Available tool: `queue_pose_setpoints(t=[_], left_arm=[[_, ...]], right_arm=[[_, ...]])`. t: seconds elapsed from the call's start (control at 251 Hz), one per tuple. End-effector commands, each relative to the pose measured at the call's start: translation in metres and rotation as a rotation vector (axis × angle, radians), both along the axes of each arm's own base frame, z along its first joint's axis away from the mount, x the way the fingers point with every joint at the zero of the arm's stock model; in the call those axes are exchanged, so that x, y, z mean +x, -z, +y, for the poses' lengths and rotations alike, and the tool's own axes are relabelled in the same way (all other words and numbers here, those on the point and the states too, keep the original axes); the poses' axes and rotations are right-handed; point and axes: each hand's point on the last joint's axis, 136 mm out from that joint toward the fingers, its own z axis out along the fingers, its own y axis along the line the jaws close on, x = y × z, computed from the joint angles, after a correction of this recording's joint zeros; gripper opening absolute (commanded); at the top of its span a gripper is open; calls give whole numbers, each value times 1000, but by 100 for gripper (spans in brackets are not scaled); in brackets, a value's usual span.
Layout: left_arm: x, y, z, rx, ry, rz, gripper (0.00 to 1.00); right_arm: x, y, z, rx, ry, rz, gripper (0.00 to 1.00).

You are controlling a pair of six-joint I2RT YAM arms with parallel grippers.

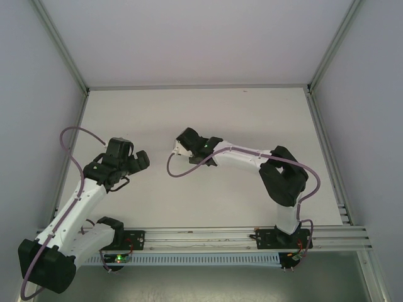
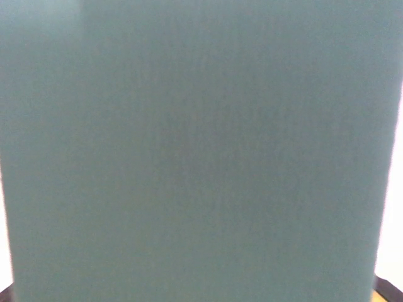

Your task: Assemble paper box

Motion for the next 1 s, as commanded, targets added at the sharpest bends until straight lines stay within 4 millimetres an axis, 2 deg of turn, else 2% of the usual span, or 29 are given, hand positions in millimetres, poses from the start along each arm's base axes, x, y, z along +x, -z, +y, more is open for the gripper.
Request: queue_pose_setpoints(t=[0.0, 0.052, 0.144, 0.18, 0.263, 0.323, 0.383, 0.475, 0.555, 0.583, 0.674, 0.73, 0.806, 0.862, 0.918, 0.998], left_arm=[[-11, 8, 9, 32, -31, 37, 100], [-12, 9, 10, 34, -37, 38, 100], [-12, 10, 11, 35, -46, 32, 100], [-12, 12, 12, 34, -53, 35, 100], [-10, 16, 9, 20, -46, 36, 100], [-7, 16, 7, 15, -43, 35, 100], [-3, 12, 7, 14, -48, 19, 100], [6, 1, 9, 28, -51, -20, 100], [17, -16, 16, 68, -69, -88, 100], [22, -23, 19, 91, -80, -115, 100], [39, -40, 36, 209, -108, -225, 100], [47, -48, 49, 293, -144, -282, 100], [59, -49, 65, 435, -164, -351, 100], [67, -45, 79, 556, -177, -390, 100], [72, -38, 90, 624, -195, -404, 100], [85, -23, 84, 608, -105, -433, 100]], right_arm=[[7, 12, -5, -64, -20, -81, 37], [5, 16, -7, -72, -47, -95, 40], [-6, 22, -15, -85, -100, -109, 65], [-14, 24, -17, -85, -119, -93, 72], [-37, 28, -18, -61, -178, -31, 83], [-49, 24, -21, -38, -197, -6, 87], [-63, 18, -23, -20, -214, 32, 98], [-88, 0, -23, 34, -233, 110, 98], [-106, -19, -25, 105, -258, 161, 98], [-105, -29, -27, 137, -251, 145, 98], [-87, -61, -38, 308, -152, 61, 98], [-72, -79, -54, 446, -52, 20, 98], [-43, -98, -90, 631, 149, -75, 98], [-20, -106, -133, 768, 337, -153, 98], [-7, -108, -174, 871, 486, -222, 98], [0, -98, -231, 1021, 664, -311, 99]])
